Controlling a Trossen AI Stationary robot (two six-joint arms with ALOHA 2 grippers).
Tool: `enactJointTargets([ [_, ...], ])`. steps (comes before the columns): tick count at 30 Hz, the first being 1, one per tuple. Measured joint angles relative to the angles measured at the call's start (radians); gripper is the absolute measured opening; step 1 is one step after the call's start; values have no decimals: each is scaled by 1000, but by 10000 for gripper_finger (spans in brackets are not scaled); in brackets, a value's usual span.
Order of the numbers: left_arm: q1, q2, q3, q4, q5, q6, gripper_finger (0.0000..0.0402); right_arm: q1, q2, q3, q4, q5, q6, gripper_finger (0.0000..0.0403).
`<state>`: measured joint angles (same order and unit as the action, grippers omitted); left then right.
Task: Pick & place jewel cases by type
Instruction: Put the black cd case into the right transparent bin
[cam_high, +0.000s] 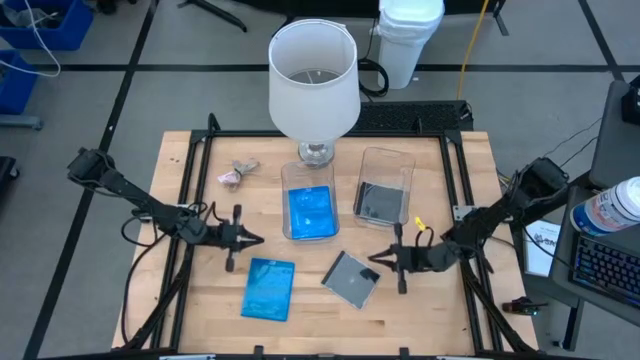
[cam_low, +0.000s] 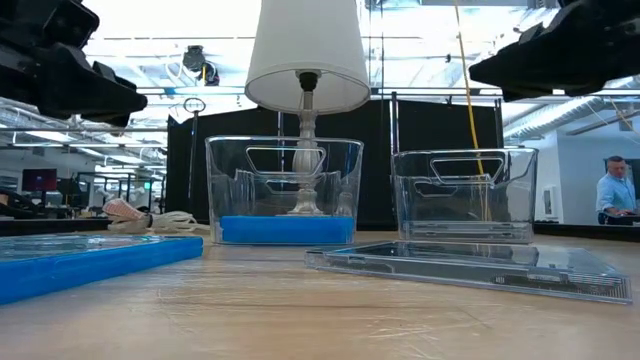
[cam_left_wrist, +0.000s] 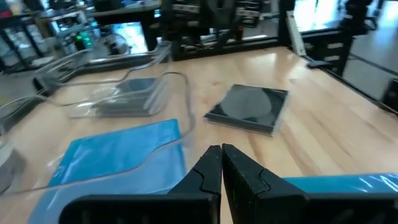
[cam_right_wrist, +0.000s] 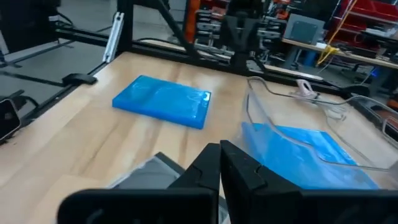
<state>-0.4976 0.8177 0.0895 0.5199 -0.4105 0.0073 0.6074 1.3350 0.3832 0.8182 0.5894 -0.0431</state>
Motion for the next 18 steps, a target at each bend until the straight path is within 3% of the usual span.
enactJointTargets([
  [4, 0, 0, 0, 13, 21, 9, 21, -30, 0, 0, 0, -26, -10, 3],
  [10, -26, 70, 59, -69, 68, 1, 21, -57, 0, 1, -8, -182, -19, 4],
  [14, -81, 238, 183, -102, 57, 55, 21, -44, 0, 80, -106, -104, 44, 1],
  [18, -100, 419, 328, -130, 42, 70, 21, -8, 46, 257, -409, -1, 121, 1],
])
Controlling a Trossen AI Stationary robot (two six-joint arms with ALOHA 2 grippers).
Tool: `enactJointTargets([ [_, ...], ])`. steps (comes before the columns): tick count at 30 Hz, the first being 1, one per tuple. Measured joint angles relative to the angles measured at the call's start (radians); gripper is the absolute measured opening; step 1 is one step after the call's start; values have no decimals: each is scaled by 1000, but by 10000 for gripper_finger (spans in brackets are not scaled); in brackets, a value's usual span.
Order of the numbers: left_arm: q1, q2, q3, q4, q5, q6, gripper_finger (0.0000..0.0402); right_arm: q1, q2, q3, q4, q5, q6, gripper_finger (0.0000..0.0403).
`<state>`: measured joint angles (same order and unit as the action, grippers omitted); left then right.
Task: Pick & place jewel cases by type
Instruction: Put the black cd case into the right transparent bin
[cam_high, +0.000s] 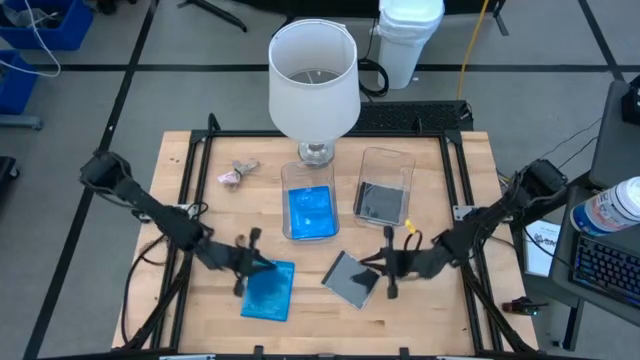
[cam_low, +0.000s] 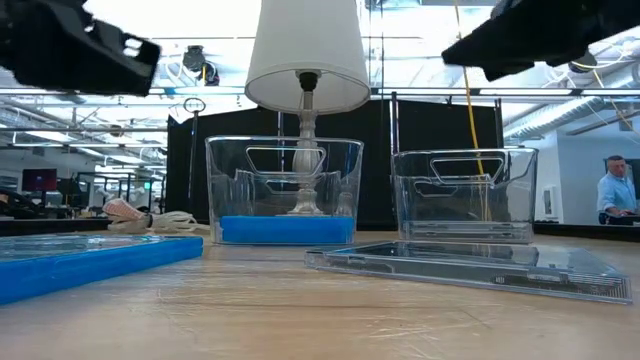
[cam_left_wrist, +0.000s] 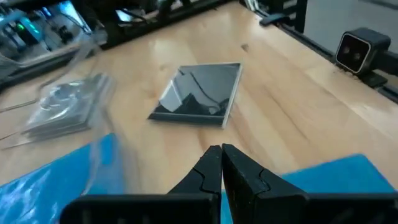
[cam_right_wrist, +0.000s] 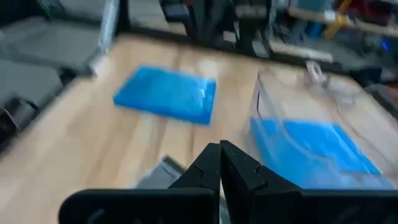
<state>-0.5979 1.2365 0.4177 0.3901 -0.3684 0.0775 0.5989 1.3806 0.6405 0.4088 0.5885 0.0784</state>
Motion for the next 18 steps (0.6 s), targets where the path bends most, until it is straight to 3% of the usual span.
enactJointTargets([
  [3, 0, 138, 116, -18, 21, -25, 21, 32, 74, 97, -131, 37, 65, 1],
  [11, -41, 488, 393, -28, 51, 48, 21, 95, 180, 144, -168, 35, 156, 0],
  [18, -29, 714, 632, -135, -105, 24, 21, 111, 233, 144, -188, 11, 306, 0],
])
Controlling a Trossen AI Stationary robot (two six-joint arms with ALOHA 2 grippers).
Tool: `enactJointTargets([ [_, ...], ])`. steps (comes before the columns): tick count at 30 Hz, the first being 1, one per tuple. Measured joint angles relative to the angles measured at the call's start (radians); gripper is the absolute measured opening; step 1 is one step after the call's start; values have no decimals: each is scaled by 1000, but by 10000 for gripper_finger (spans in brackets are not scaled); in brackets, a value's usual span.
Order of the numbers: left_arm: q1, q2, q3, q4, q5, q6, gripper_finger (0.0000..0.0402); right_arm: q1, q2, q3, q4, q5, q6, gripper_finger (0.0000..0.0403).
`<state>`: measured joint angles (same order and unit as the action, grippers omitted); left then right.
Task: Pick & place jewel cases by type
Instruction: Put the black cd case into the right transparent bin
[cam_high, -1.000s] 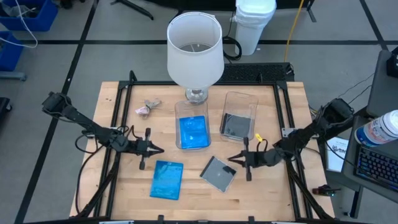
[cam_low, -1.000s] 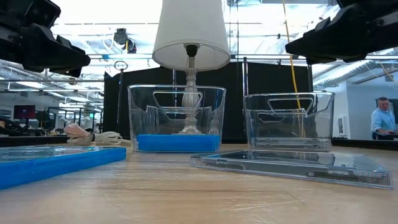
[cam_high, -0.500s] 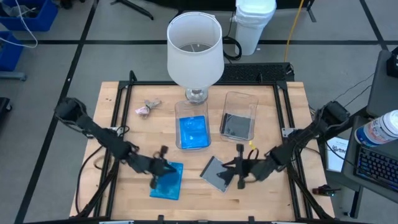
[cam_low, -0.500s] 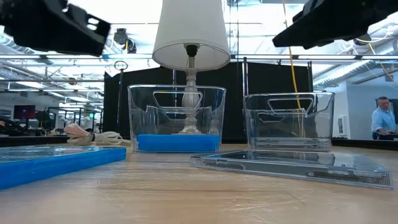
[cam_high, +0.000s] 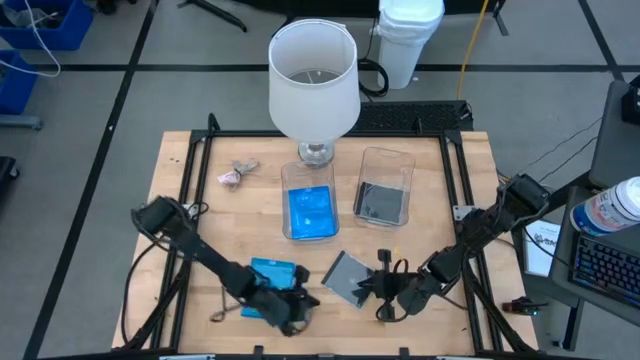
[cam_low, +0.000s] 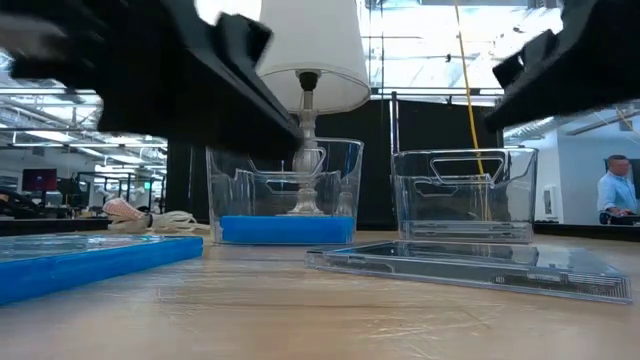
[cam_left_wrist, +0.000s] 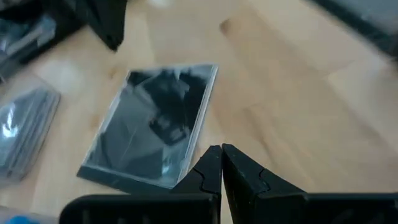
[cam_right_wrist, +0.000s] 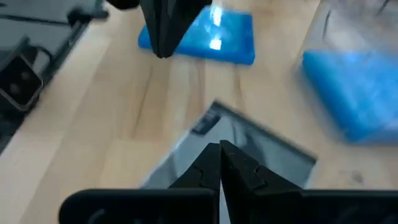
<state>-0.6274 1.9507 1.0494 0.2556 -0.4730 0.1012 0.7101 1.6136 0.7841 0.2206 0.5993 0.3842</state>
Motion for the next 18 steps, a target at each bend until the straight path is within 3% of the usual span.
enactJointTargets([
  [4, 29, 69, 120, -147, -87, -115, 21, -1, 4, 0, -43, -19, 76, 0],
  [9, 56, 90, 180, -301, -179, -266, 21, 1, 5, 0, -130, 68, 133, 0],
  [18, 71, 90, 183, -405, -127, -469, 21, -29, 4, 0, -181, 112, 185, 0],
])
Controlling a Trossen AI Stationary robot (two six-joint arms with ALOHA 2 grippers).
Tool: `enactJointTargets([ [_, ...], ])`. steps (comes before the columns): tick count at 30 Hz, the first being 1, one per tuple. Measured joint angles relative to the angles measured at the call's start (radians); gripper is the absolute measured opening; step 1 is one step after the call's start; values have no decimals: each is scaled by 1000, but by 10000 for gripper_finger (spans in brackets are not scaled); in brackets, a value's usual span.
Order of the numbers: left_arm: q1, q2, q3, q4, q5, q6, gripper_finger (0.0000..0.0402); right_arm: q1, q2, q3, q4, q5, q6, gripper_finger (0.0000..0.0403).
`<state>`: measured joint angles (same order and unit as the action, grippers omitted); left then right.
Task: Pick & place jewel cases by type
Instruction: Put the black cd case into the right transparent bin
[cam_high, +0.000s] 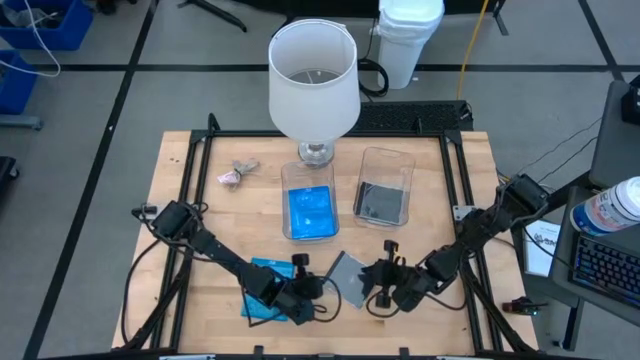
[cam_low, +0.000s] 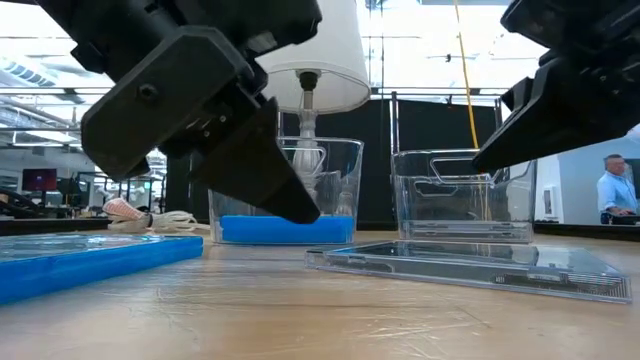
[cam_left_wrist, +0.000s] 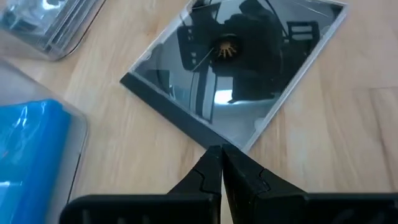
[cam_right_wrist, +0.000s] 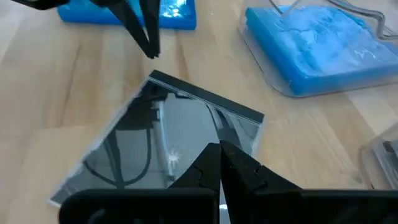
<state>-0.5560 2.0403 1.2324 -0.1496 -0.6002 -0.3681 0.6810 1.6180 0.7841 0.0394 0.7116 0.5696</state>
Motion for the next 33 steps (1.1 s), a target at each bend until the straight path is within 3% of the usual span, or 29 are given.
enactJointTargets([
  [8, 13, 0, 0, -56, 32, -112, 21, -75, 0, -24, -5, -6, 75, 0],
  [15, 13, 0, 0, -62, 101, -77, 21, -138, 32, -70, 24, -84, 139, 0],
  [23, 13, 0, 0, -66, 111, -80, 21, -218, 147, -69, 162, -162, 39, 0],
  [33, -1, 0, 0, -86, 151, -45, 21, -272, 165, -69, 265, -289, -140, 0],
])
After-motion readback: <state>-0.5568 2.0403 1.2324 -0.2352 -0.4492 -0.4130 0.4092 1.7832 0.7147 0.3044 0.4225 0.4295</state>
